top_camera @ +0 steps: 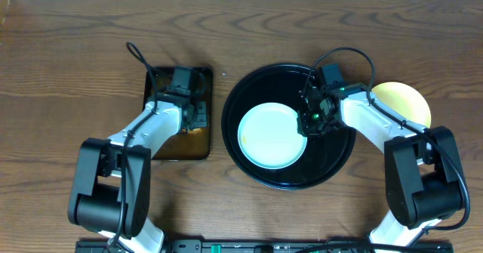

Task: Clean dirty plates on tray and stack at the side
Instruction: 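Move the sponge back into the water tray with the left gripper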

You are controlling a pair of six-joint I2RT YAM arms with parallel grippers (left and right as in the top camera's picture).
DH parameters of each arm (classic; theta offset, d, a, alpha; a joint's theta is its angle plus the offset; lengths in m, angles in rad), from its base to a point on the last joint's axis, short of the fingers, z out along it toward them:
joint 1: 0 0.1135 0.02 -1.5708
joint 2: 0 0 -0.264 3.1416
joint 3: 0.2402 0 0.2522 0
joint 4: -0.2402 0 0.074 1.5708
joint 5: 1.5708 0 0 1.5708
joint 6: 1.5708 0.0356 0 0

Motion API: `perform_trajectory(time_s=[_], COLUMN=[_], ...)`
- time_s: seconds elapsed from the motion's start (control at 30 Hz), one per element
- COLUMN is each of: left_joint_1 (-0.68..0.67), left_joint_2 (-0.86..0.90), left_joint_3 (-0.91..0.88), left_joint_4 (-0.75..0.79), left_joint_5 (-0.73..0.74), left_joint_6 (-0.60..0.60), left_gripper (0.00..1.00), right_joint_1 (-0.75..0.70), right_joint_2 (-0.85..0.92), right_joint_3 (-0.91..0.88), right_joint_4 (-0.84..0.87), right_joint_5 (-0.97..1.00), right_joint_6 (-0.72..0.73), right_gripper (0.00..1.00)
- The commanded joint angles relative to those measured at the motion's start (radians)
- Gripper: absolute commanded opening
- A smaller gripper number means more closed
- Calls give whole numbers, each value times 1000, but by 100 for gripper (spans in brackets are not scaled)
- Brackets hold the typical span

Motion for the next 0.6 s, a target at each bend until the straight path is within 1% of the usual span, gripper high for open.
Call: perform_trajectory(time_s=[0.0, 0.1, 0.2, 0.23, 0.27, 0.3, 0.33, 0.43, 0.47, 0.57], left_joint_1=[-70, -98, -97, -93, -88, -79, -74, -58, -54, -45], left_joint_2=[35, 35, 35, 33, 27, 11, -3, -55, -76, -124], left_joint_3=[-11, -11, -11, -10, -10, -10, -10, -10, -10, -10], left_joint_4=[3, 17, 17, 17, 16, 9, 5, -6, -16, -61], left_joint_5=[87, 87, 86, 86, 85, 84, 84, 78, 67, 31], left_joint_6=[-12, -13, -12, -12, -12, -13, -13, -13, -13, -13], left_gripper=[7, 8, 9, 17, 33, 47, 52, 73, 76, 77], right_joint_1=[8, 8, 8, 8, 8, 8, 8, 8, 8, 8], right_joint_2=[26, 26, 26, 26, 26, 26, 26, 26, 26, 26], right_joint_3=[-19, -19, -19, -19, -19, -19, -19, -19, -20, -26], right_joint_4=[-10, -10, -9, -6, -5, -5, -3, 3, 8, 15], right_joint_5=[47, 48, 48, 48, 48, 48, 48, 48, 48, 48], right_joint_6=[2, 1, 1, 2, 2, 2, 2, 2, 2, 2], right_gripper=[17, 18, 18, 19, 23, 27, 31, 33, 33, 33])
